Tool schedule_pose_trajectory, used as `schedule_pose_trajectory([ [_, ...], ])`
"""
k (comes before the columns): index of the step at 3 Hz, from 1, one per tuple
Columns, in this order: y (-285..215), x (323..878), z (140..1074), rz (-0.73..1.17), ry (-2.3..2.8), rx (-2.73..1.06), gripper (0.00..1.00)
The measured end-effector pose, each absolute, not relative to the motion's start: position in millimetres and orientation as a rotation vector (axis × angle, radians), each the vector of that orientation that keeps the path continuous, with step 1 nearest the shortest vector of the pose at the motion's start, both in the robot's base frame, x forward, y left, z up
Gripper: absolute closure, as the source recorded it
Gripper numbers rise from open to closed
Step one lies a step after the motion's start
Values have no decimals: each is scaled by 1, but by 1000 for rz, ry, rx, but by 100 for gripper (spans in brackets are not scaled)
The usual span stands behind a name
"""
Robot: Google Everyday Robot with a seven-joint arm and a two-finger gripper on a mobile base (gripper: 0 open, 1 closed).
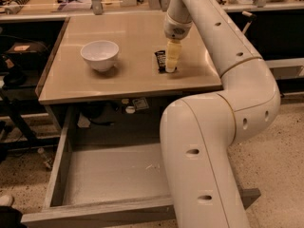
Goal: Place rxbar chocolate into top drawer
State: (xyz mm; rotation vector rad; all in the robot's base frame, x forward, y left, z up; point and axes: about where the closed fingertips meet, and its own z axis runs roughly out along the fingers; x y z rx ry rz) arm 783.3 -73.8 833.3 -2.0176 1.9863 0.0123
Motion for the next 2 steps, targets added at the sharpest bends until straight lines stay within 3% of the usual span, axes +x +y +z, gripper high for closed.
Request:
schedule_pose_trajectory([
  [2, -68, 786, 817, 62, 2014, -2002, 0],
])
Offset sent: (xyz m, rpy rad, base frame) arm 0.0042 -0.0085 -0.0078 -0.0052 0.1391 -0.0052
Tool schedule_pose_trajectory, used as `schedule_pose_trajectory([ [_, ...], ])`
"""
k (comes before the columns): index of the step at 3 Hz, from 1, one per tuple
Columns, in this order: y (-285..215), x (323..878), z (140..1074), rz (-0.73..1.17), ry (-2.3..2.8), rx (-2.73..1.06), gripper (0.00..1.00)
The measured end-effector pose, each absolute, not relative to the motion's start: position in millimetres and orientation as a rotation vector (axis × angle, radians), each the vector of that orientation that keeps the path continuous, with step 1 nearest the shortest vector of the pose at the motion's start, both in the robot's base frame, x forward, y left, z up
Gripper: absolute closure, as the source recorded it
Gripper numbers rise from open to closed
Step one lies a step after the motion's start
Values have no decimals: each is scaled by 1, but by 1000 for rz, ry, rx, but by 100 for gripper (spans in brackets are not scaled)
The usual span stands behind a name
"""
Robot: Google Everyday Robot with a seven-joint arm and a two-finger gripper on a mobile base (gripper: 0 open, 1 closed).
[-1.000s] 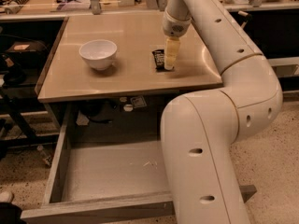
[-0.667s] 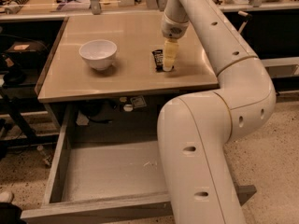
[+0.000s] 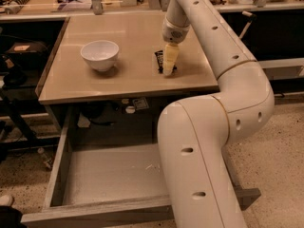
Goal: Place rxbar chocolate into top drawer
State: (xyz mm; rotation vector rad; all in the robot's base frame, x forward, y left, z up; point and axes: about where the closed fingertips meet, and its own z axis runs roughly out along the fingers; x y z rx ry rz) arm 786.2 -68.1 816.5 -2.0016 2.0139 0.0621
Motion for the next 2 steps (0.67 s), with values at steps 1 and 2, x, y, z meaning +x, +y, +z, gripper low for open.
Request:
schedule_pose_trajectory([
  [1, -68, 786, 809, 80, 2016, -2008, 0],
  [2, -71, 785, 802, 98, 2020, -2012, 0],
])
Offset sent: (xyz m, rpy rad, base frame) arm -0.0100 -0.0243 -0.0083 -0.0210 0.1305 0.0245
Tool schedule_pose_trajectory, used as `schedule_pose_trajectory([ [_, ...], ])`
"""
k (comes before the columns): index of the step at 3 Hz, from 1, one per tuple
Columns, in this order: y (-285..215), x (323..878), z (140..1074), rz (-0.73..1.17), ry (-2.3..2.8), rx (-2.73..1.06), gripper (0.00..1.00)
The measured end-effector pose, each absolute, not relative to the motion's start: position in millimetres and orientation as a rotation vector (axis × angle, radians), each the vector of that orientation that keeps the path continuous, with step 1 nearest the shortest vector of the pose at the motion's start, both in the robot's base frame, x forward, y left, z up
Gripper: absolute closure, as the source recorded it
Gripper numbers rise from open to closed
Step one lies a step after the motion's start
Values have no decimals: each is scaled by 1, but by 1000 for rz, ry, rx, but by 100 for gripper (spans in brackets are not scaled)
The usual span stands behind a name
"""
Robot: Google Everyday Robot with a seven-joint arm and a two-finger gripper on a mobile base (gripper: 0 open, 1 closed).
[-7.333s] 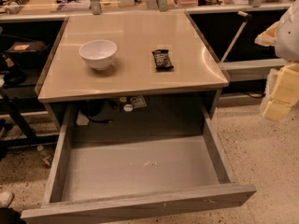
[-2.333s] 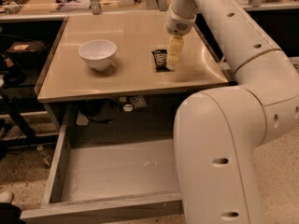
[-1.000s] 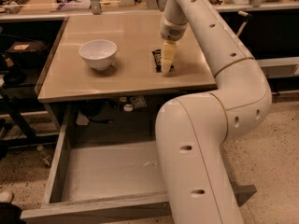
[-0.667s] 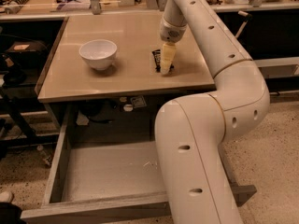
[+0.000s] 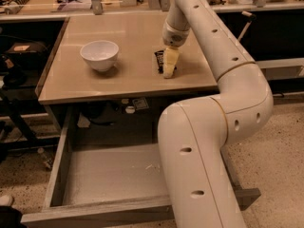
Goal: Place rxbar chocolate into top drawer
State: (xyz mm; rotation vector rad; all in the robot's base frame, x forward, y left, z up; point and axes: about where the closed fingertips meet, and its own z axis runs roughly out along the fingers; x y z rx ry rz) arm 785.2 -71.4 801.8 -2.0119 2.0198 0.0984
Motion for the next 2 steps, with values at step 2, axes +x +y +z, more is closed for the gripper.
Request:
schedule_pose_trajectory([
  [2, -78, 790, 804, 50, 2005, -2023, 42],
])
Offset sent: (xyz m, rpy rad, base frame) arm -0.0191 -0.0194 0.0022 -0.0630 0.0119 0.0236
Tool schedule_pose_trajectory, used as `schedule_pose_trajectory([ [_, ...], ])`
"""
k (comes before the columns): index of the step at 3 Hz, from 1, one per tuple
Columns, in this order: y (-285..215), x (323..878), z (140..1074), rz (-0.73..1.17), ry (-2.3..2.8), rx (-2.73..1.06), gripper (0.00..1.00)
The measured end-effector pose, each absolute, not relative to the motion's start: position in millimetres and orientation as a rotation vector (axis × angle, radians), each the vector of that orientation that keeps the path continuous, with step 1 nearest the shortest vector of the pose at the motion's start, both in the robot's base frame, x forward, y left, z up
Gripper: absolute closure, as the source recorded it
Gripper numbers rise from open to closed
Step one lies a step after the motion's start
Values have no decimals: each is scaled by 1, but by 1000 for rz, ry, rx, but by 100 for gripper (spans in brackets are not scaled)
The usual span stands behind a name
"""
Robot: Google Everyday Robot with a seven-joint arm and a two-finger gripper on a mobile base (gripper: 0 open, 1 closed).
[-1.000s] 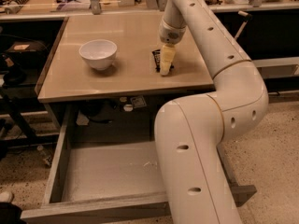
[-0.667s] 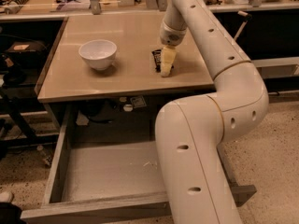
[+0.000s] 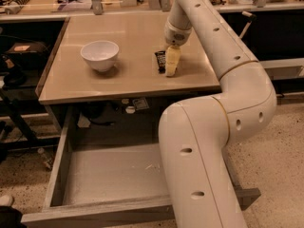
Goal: Place rxbar chocolate into top drawer
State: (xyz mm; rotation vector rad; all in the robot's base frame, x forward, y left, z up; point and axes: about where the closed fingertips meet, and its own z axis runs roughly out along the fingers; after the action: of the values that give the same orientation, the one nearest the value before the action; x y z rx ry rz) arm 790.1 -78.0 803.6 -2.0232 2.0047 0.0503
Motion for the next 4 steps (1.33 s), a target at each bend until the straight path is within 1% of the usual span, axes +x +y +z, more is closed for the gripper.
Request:
schedule_pose_trajectory([
  [2, -77, 787, 817, 50, 2005, -2023, 88],
  [3, -73, 796, 817, 29, 1987, -1998, 100],
  [4, -70, 802, 817, 16, 1973, -1982, 100],
])
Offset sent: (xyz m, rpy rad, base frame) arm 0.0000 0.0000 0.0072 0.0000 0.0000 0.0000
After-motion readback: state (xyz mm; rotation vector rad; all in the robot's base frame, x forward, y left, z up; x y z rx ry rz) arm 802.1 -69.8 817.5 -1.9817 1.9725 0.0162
